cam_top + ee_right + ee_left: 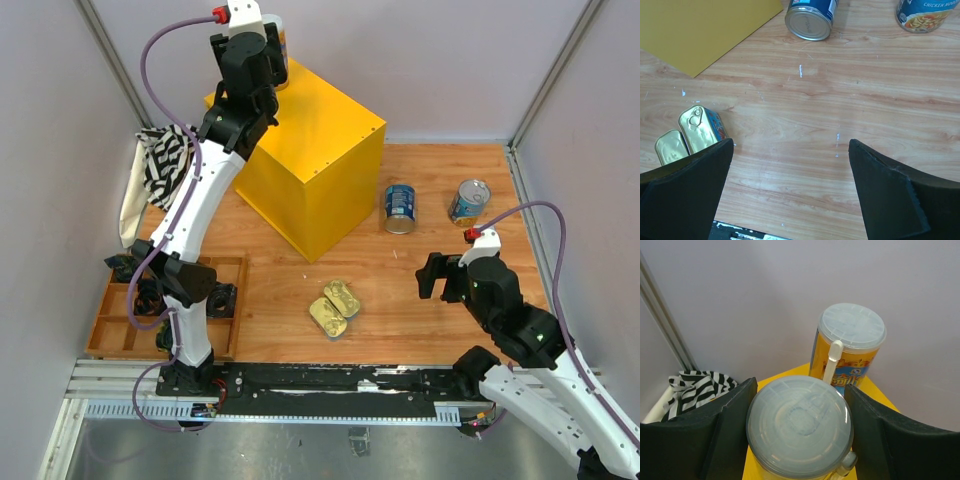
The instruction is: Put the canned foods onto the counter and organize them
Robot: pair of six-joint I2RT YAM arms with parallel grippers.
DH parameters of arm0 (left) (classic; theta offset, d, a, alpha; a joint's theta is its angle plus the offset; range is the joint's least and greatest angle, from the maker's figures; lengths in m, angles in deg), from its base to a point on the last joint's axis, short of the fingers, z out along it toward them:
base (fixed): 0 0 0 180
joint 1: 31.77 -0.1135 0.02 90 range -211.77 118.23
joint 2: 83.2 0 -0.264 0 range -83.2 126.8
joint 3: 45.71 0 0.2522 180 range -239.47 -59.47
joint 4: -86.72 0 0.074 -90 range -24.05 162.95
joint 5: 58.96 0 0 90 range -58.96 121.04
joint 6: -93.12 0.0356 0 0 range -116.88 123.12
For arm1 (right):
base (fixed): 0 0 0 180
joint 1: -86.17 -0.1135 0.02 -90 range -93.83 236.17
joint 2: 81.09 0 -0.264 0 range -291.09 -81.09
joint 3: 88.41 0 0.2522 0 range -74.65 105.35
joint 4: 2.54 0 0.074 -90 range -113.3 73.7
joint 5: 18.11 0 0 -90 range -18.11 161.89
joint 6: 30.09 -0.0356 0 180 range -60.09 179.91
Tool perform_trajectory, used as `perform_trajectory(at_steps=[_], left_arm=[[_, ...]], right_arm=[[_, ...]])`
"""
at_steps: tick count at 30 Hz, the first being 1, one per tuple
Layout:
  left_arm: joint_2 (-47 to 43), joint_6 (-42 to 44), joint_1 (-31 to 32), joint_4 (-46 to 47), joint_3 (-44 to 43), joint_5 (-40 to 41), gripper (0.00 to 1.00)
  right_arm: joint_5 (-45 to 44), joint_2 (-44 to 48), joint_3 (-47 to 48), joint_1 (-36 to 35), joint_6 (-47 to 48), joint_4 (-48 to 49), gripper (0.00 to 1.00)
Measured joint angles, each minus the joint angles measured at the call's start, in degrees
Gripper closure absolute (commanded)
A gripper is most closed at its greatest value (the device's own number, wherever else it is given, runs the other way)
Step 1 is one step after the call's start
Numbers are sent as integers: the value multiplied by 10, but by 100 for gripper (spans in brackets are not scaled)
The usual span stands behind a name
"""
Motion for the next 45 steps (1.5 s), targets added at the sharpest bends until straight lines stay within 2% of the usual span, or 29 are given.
perform_trajectory(at_steps=[2, 7, 15, 19, 24, 29, 30, 31, 35, 37, 38, 41, 43, 45], left_arm=[[0, 0, 0, 0, 1, -1, 17], [-1, 5, -1, 6, 1, -5, 2], [-4, -1, -1, 15, 3, -7, 1], [-29, -13, 0, 24, 35, -7, 1], [-111, 2, 18, 76, 143, 14, 2], [-225, 88, 103, 200, 296, 59, 7], [-266, 117, 128, 247, 359, 70, 7], [-274, 123, 144, 256, 372, 73, 8], [-336, 155, 174, 337, 478, 76, 16], [-350, 159, 174, 353, 510, 73, 26], [-355, 160, 174, 358, 521, 71, 34], [-358, 159, 174, 366, 546, 59, 70], [-358, 157, 174, 372, 564, 51, 82], [-357, 149, 172, 373, 579, 45, 87]], right_arm=[[0, 0, 0, 0, 1, 0, 2], [0, 0, 0, 0, 1, 1, 1], [0, 0, 0, 0, 1, 1, 2], [0, -2, 0, 0, 1, 1, 1], [0, -9, 0, 0, 1, 5, 1], [0, -11, -5, 0, 1, 14, 2], [0, -11, -6, 0, 1, 14, 2], [0, -12, -6, 0, 1, 14, 1], [2, -12, -7, 0, 1, 15, 1], [4, -12, -8, 0, 0, 15, 2], [5, -12, -9, 0, 0, 15, 2], [6, -12, -11, 0, 0, 16, 1], [9, -13, -12, 0, 0, 16, 2], [10, -16, -12, 0, 0, 17, 1]])
